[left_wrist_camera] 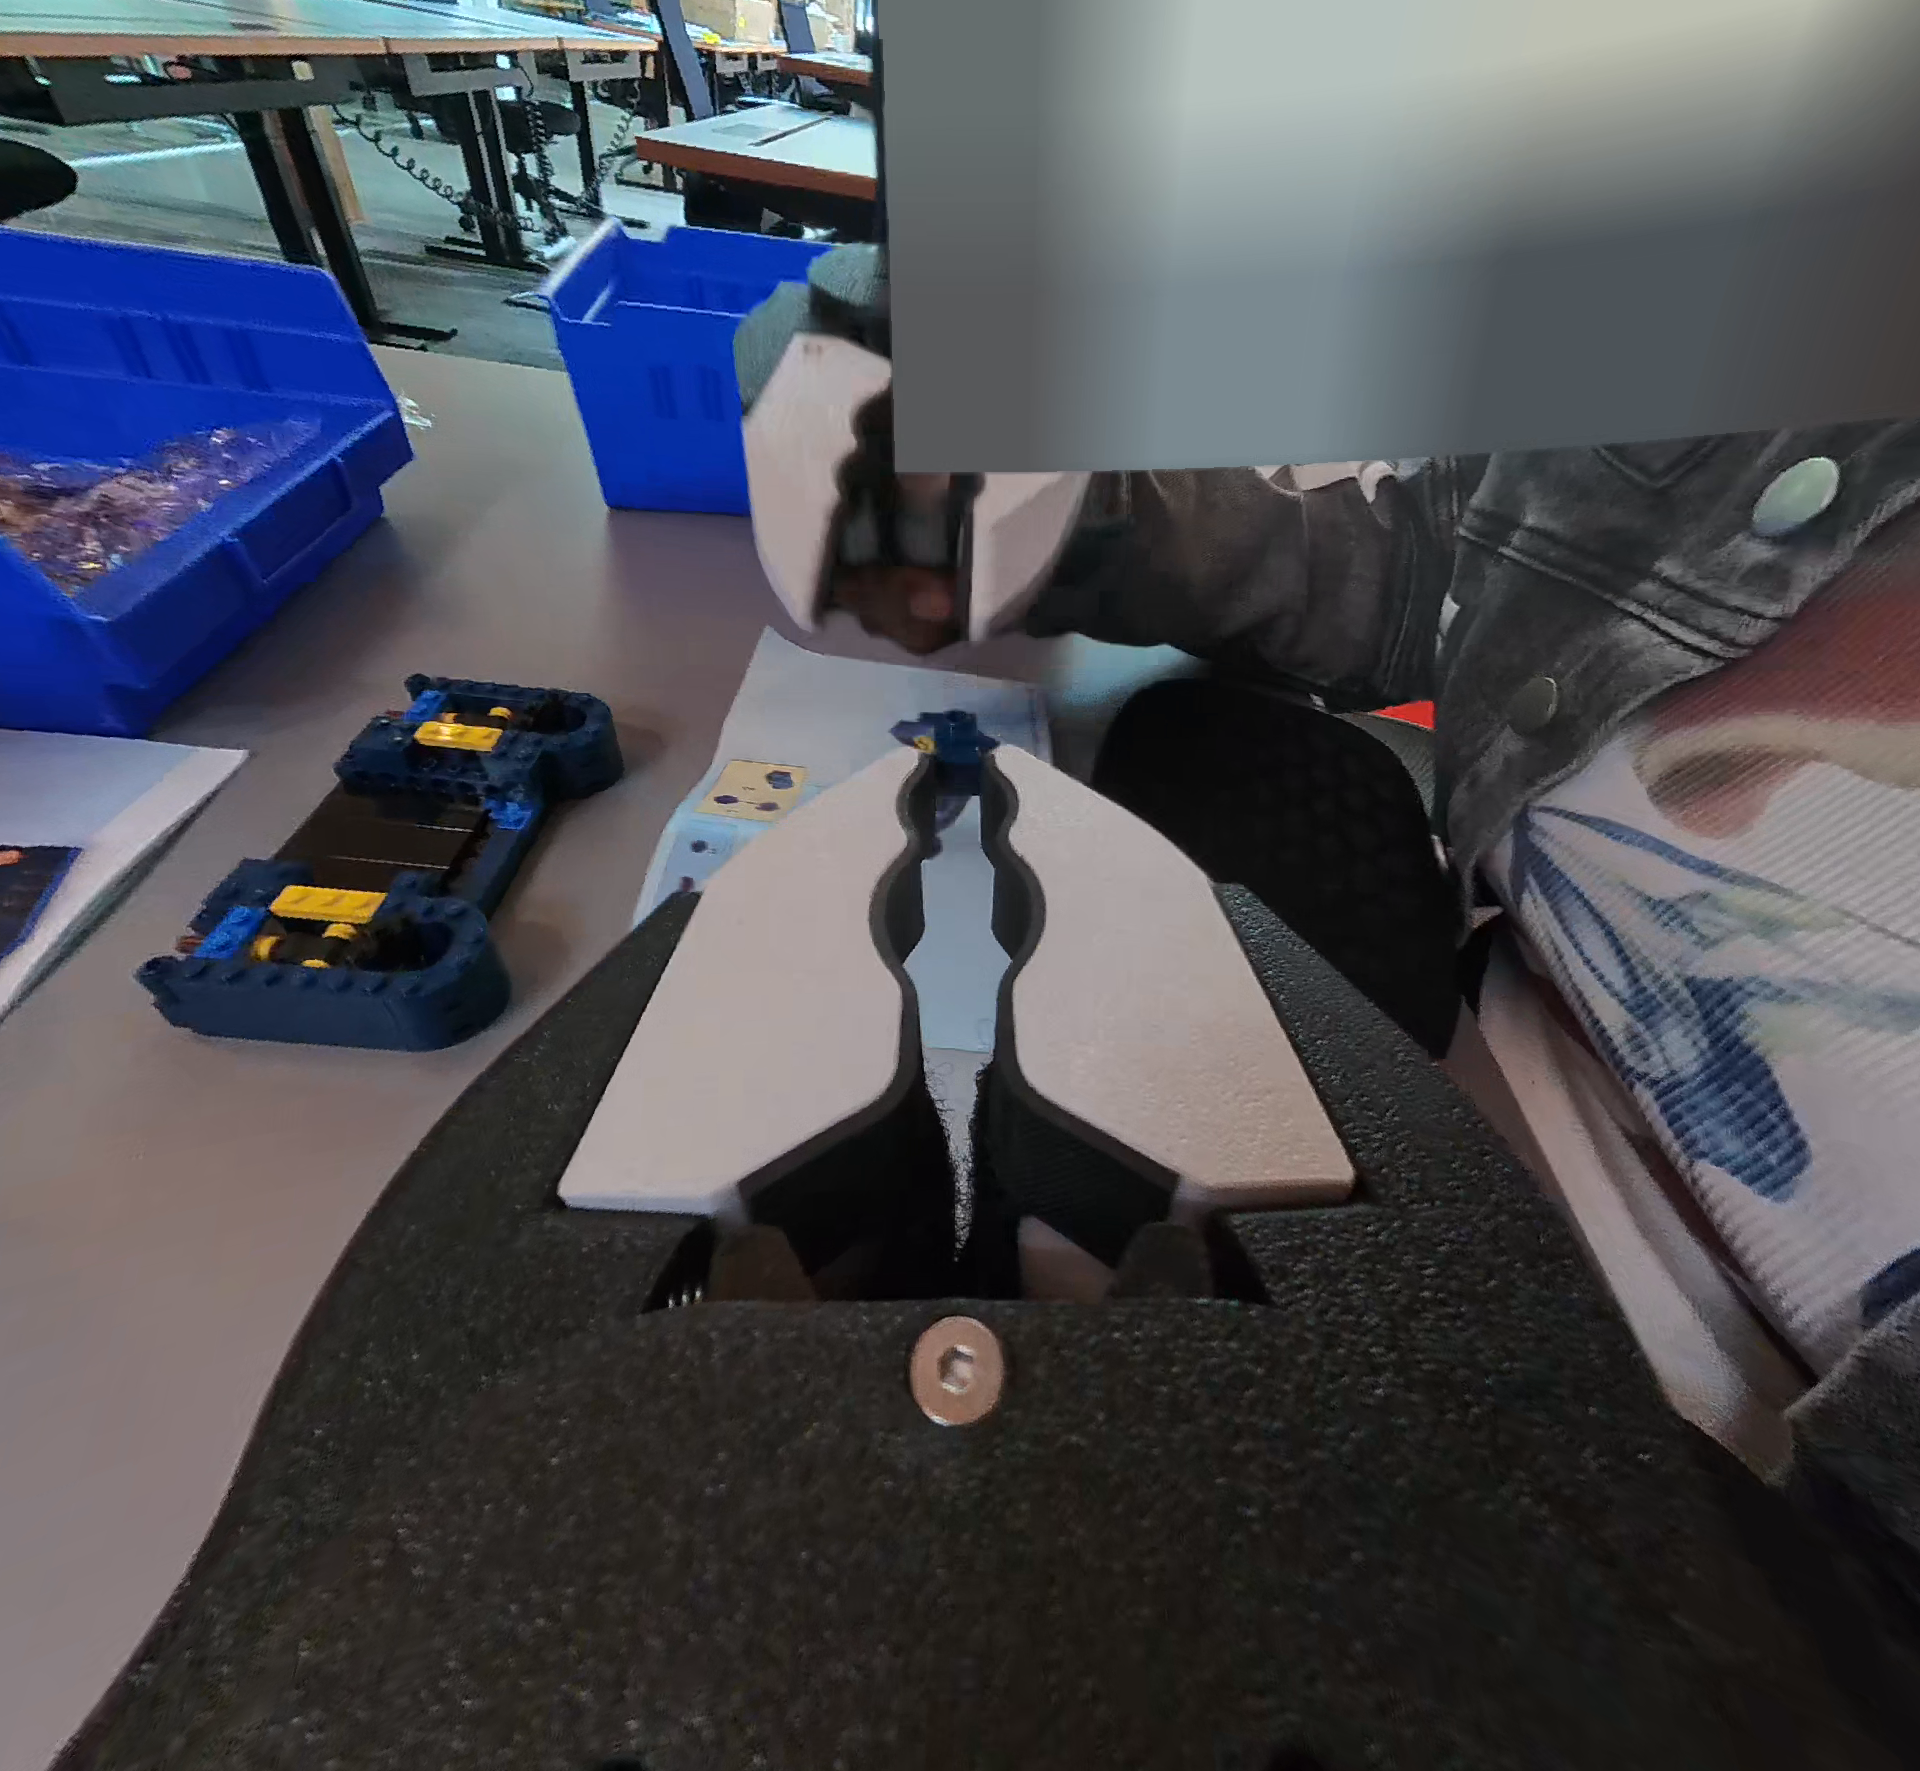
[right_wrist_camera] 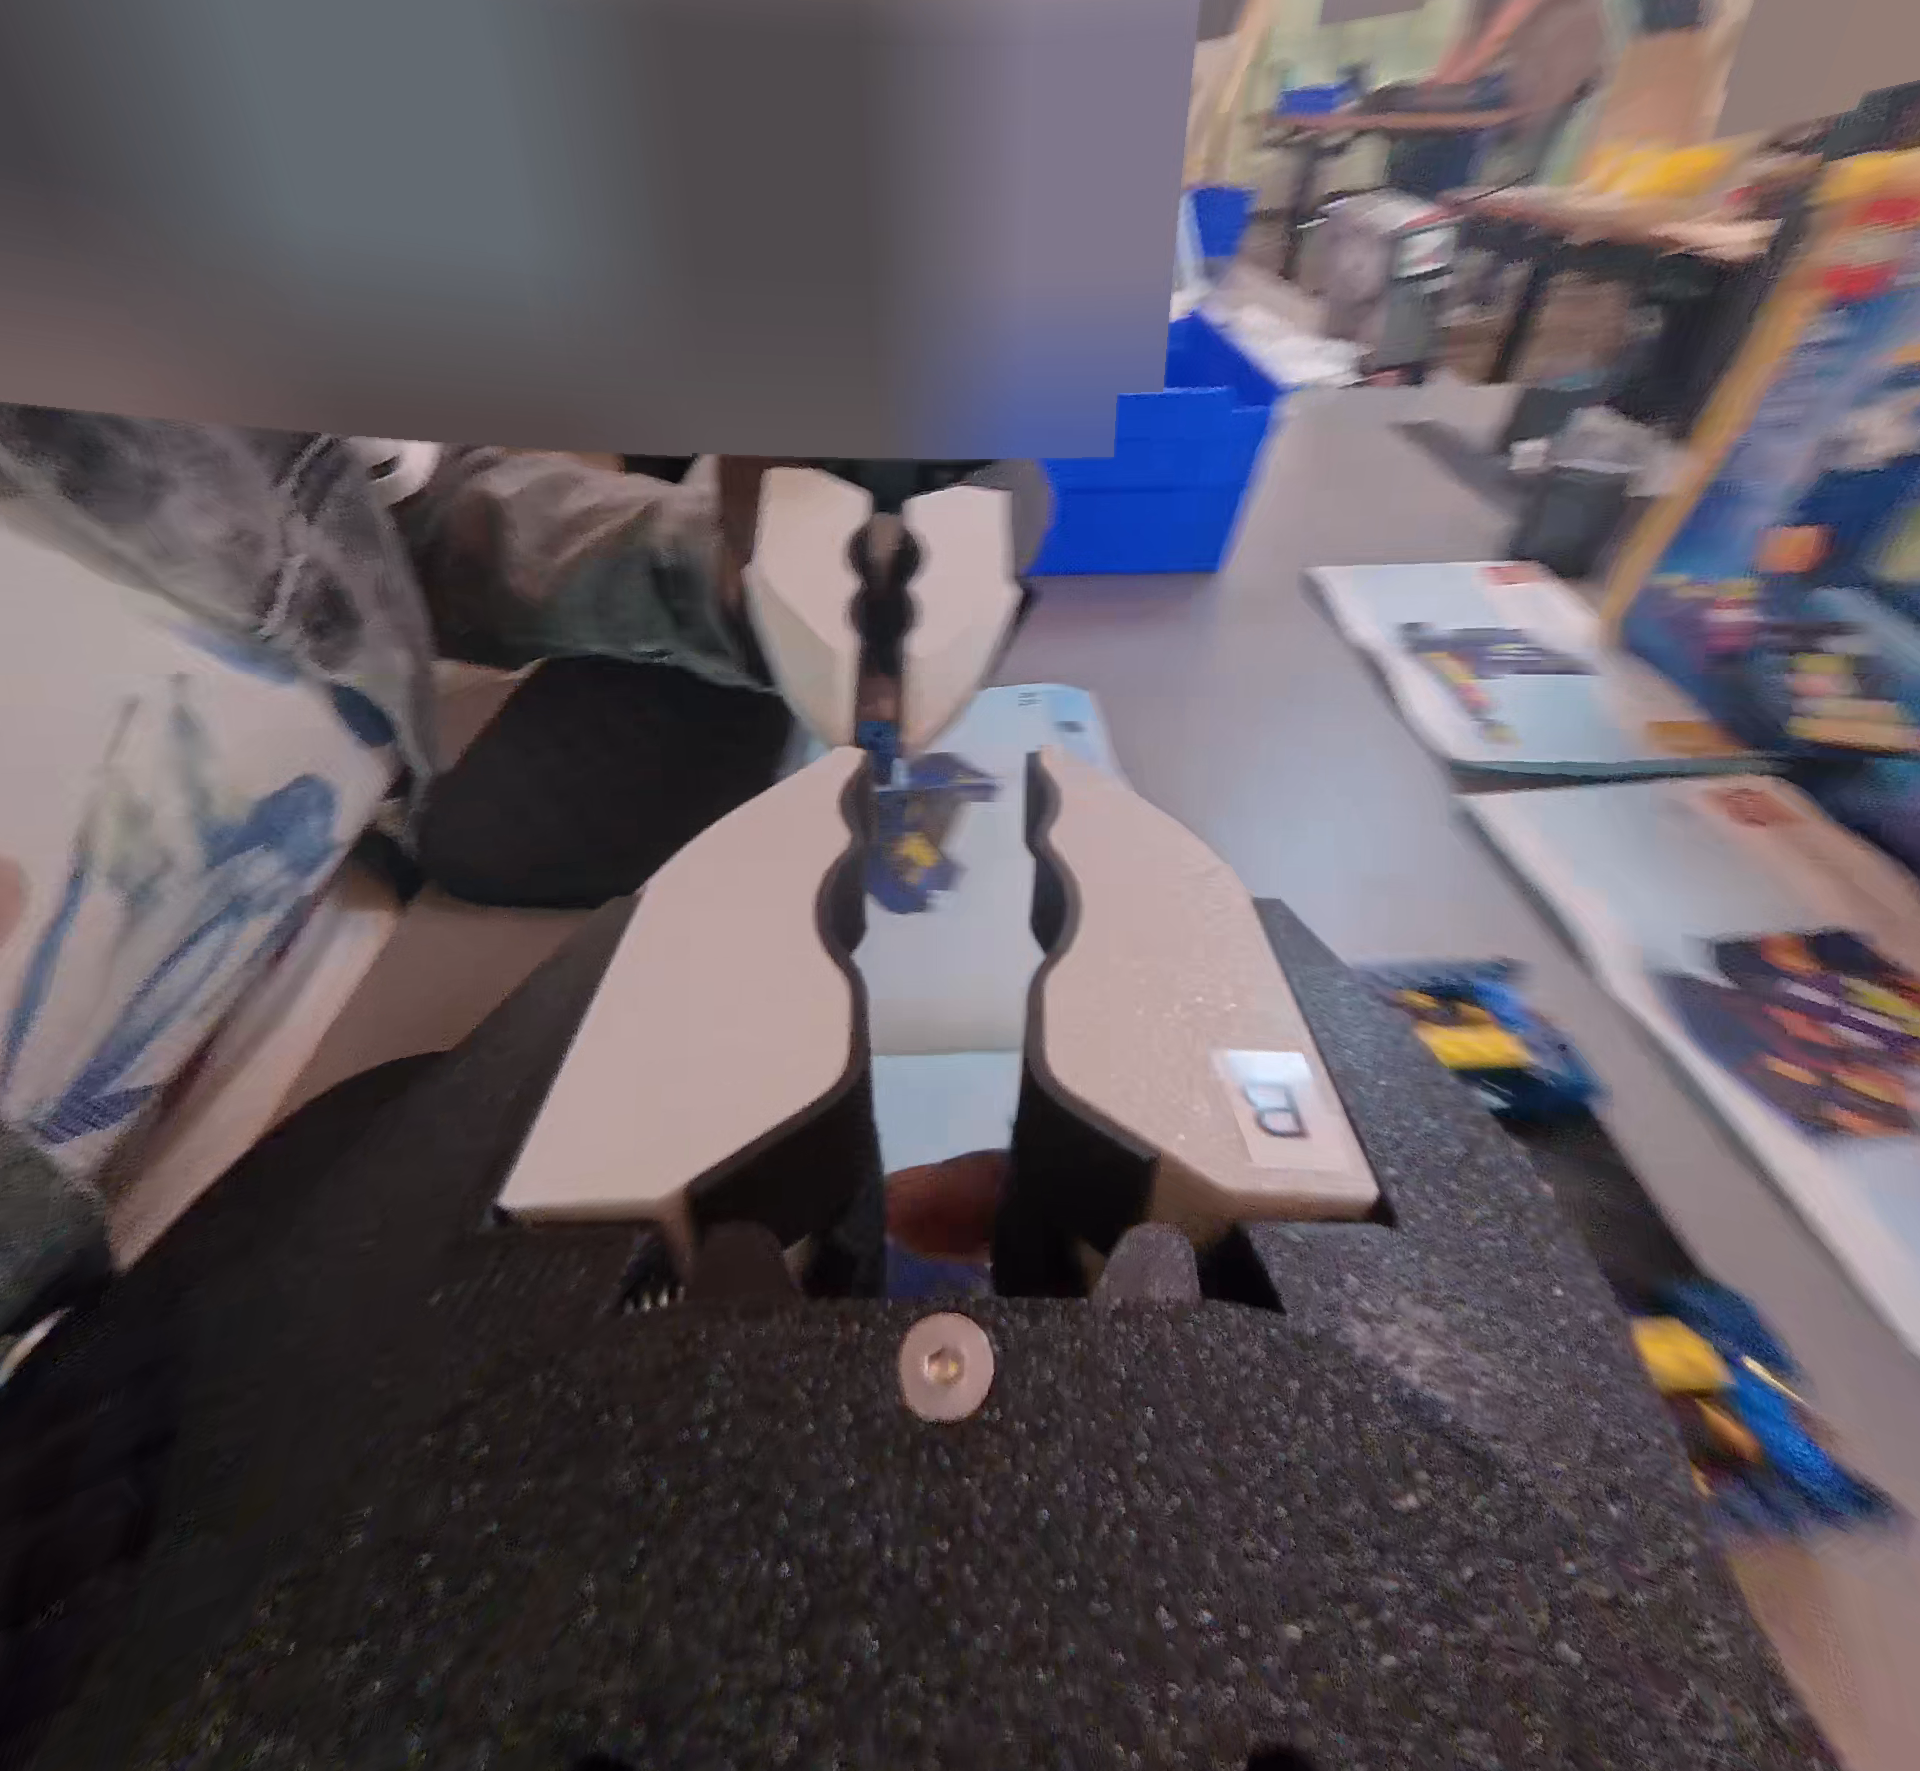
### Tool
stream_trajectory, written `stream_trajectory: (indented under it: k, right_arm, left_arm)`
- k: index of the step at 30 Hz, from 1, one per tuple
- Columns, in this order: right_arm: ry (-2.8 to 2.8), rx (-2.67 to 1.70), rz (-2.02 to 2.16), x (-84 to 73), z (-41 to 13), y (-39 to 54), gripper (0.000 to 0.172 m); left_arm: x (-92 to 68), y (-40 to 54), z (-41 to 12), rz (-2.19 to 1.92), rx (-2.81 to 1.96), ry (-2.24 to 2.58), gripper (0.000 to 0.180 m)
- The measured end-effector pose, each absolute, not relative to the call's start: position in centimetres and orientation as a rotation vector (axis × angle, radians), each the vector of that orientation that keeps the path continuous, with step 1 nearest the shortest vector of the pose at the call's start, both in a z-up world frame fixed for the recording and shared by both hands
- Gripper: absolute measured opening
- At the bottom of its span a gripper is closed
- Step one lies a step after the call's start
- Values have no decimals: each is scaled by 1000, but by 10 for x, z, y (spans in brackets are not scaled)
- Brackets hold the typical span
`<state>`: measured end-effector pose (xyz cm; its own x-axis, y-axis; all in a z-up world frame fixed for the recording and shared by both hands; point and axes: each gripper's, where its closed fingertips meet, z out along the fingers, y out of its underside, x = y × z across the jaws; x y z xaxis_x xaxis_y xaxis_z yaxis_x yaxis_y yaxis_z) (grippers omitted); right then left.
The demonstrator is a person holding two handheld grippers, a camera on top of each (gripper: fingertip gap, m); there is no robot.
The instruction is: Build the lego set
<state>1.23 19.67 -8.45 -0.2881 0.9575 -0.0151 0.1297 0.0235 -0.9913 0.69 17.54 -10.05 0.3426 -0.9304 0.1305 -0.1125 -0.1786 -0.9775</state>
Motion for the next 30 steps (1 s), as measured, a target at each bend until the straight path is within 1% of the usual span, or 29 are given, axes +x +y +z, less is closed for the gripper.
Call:
stream_trajectory:
  k: [3, 6, 13, 19, 23, 26, 30]
  right_arm:
    - [-1330, -1279, 1215, 39, -79, 257, 46]
    - [-1322, -1488, 1096, 59, -105, 300, 69]
    - [-1575, -1720, 970, 50, -182, 335, 92]
    - [-1717, -1670, 912, 35, -203, 346, 96]
    - [-1781, -1608, 923, 29, -203, 344, 93]
    - [-1837, -1588, 909, 27, -207, 343, 87]
    - [-1889, -1539, 915, 24, -208, 340, 86]
  left_arm:
    - [-2, 186, -100, -990, -1565, 908, 7]
    - [-7, 188, -100, -1012, -1551, 870, 7]
    - [-11, 192, -104, -1027, -1548, 829, 7]
    - [-10, 193, -111, -1038, -1565, 834, 7]
    - [-9, 194, -115, -1039, -1572, 848, 7]
    - [-7, 195, -120, -1040, -1591, 861, 7]
    - [-5, 196, -124, -1013, -1616, 887, 7]
